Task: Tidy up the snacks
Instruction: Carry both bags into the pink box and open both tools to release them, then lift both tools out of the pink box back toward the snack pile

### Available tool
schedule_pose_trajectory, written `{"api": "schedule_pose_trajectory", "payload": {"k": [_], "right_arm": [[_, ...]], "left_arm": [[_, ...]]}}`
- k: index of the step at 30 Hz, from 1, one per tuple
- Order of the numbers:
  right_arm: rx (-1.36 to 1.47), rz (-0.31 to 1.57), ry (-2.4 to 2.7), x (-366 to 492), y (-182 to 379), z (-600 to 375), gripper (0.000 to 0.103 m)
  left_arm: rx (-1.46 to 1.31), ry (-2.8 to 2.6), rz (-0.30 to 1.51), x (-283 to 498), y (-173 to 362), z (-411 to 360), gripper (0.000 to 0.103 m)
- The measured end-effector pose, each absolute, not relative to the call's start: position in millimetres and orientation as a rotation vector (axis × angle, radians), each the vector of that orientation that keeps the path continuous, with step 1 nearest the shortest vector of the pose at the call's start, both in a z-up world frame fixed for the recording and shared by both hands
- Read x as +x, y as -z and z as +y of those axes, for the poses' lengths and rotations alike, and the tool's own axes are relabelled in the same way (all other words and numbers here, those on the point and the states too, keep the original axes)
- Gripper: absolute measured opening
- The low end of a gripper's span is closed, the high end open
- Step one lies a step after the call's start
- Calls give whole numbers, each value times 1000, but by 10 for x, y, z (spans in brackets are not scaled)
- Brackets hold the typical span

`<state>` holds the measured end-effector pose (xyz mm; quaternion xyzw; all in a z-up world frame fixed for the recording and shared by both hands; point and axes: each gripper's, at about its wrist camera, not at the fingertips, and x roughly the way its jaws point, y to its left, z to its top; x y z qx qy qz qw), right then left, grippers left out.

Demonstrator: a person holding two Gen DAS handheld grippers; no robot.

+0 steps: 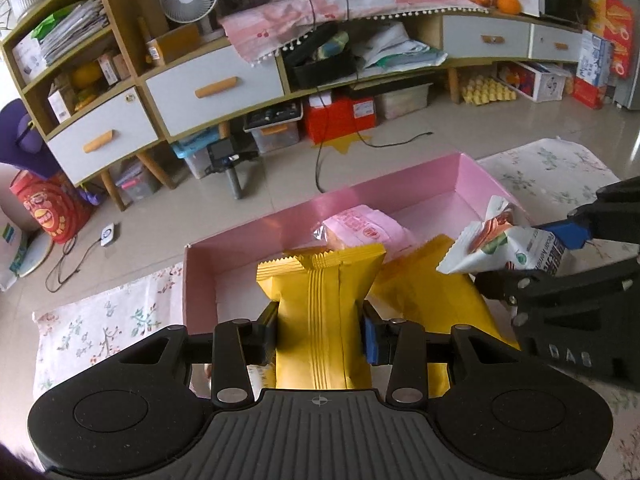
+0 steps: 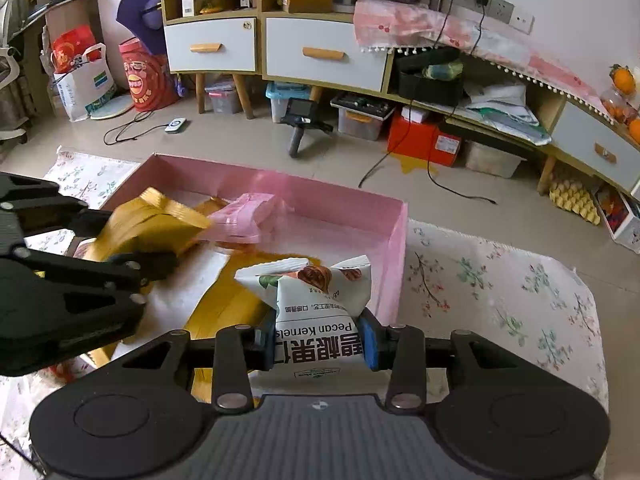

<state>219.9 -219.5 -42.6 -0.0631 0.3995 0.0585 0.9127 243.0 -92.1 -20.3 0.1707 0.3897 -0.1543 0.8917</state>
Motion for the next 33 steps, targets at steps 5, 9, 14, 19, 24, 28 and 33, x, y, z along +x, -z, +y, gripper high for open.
{"api": "schedule_pose_trajectory", "payload": {"k": [5, 9, 14, 19, 24, 28, 33], "right_arm": [[-139, 819, -137, 2252, 442, -2153, 18], [-138, 822, -148, 2245, 452, -2146, 23], [-129, 816, -135, 2216, 417, -2175, 34], [-138, 803, -125, 2145, 306, -2175, 43], [-137, 805, -114, 2052, 212, -2184, 52], [-155, 806, -114, 1938, 138, -2147, 56], [-174, 802, -122, 1758, 50, -2097, 59]], "left_arm": [[366, 332, 808, 2477, 265, -950, 43], [388, 336, 810, 2473, 290, -945, 47], [390, 328, 814, 2424, 267, -925, 57], [374, 333, 828, 2360, 182, -885, 63], [364, 343, 825, 2243, 72, -809, 70], [354, 353, 830, 2112, 7, -757, 73], [338, 356, 822, 1909, -96, -661, 78]]}}
